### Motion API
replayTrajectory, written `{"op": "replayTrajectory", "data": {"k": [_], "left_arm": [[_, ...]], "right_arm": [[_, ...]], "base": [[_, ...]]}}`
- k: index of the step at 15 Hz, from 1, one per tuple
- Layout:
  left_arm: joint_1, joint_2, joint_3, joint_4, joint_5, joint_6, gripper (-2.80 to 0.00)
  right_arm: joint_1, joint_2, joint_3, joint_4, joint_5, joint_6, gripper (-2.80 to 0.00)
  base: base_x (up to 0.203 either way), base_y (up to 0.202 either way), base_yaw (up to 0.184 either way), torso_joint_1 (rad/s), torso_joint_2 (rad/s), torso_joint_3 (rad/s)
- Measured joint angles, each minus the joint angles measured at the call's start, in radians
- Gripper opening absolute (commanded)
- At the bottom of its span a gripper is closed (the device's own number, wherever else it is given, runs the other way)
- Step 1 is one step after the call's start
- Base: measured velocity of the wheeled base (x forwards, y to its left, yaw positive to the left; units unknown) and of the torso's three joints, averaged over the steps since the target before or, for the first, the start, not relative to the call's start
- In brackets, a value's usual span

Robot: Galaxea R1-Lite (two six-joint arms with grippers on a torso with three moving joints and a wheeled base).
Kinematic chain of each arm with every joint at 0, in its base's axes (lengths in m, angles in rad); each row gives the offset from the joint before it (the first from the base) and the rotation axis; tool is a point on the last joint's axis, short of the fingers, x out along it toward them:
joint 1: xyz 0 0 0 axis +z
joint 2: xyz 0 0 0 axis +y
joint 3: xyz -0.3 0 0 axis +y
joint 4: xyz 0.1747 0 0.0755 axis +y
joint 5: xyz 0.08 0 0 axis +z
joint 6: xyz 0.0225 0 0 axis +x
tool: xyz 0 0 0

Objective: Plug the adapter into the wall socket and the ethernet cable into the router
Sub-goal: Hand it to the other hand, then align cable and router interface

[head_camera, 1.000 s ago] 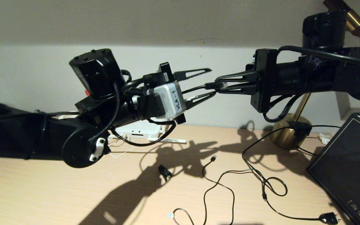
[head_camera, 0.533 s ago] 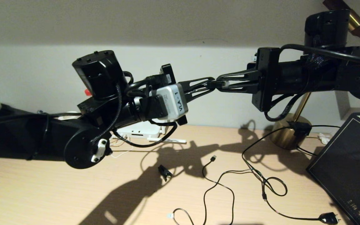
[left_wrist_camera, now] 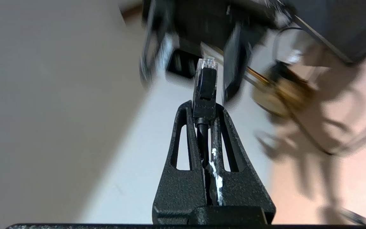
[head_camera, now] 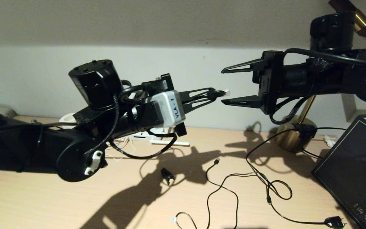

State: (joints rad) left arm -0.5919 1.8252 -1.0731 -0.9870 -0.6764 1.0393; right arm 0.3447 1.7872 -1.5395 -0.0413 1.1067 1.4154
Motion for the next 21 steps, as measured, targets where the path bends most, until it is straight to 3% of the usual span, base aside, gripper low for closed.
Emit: {"op": "replayTrajectory", "data": {"k": [1, 3, 5, 7, 8, 9, 11, 12, 14, 18, 21], "left_arm": [[0.025, -0.02, 0.041, -0.001, 0.006, -0.063, -2.8], [0.064, -0.064, 0.109, -0.001, 0.048, -0.249, -2.8], [0.09, -0.113, 0.16, 0.004, 0.158, -0.517, -2.8], [0.139, -0.153, 0.189, 0.041, 0.28, -0.798, -2.8], [0.179, -0.163, 0.196, 0.081, 0.327, -0.906, -2.8], [0.208, -0.169, 0.202, 0.128, 0.367, -0.993, -2.8], [0.233, -0.179, 0.206, 0.222, 0.436, -1.175, -2.8], [0.245, -0.185, 0.21, 0.292, 0.479, -1.244, -2.8], [0.265, -0.209, 0.238, 0.424, 0.542, -1.318, -2.8], [0.311, -0.236, 0.282, 0.523, 0.445, -1.386, -2.8], [0.321, -0.231, 0.282, 0.568, 0.444, -1.464, -2.8]], "right_arm": [[-0.019, -0.015, 0.012, -0.002, -0.026, -0.016, 0.0], [-0.054, -0.07, 0.079, -0.001, -0.104, -0.12, 0.0], [-0.088, -0.163, 0.242, 0.001, -0.261, -0.343, 0.0], [-0.104, -0.298, 0.431, 0.001, -0.501, -0.6, 0.0], [-0.109, -0.378, 0.519, 0.0, -0.608, -0.715, -2.58], [-0.112, -0.459, 0.6, 0.0, -0.693, -0.814, -2.8], [-0.116, -0.639, 0.768, 0.0, -0.822, -0.98, -2.8], [-0.118, -0.723, 0.855, 0.001, -0.875, -1.042, -2.8], [-0.12, -0.858, 1.004, 0.003, -0.992, -1.136, -2.8], [-0.122, -1.025, 1.152, 0.0, -1.292, -1.172, -2.8], [-0.126, -1.096, 1.194, 0.003, -1.485, -1.154, -2.8]], "base": [[0.0, 0.0, 0.0, 0.0, 0.0, 0.0], [0.0, 0.0, 0.0, 0.0, 0.0, 0.0], [0.0, 0.0, 0.0, 0.0, 0.0, 0.0], [0.0, 0.0, 0.0, 0.0, 0.0, 0.0], [0.0, 0.0, 0.0, 0.0, 0.0, 0.0], [0.0, 0.0, 0.0, 0.0, 0.0, 0.0], [0.0, 0.0, 0.0, 0.0, 0.0, 0.0], [0.0, 0.0, 0.0, 0.0, 0.0, 0.0], [0.0, 0.0, 0.0, 0.0, 0.0, 0.0], [0.0, 0.0, 0.0, 0.0, 0.0, 0.0], [0.0, 0.0, 0.0, 0.0, 0.0, 0.0]]}}
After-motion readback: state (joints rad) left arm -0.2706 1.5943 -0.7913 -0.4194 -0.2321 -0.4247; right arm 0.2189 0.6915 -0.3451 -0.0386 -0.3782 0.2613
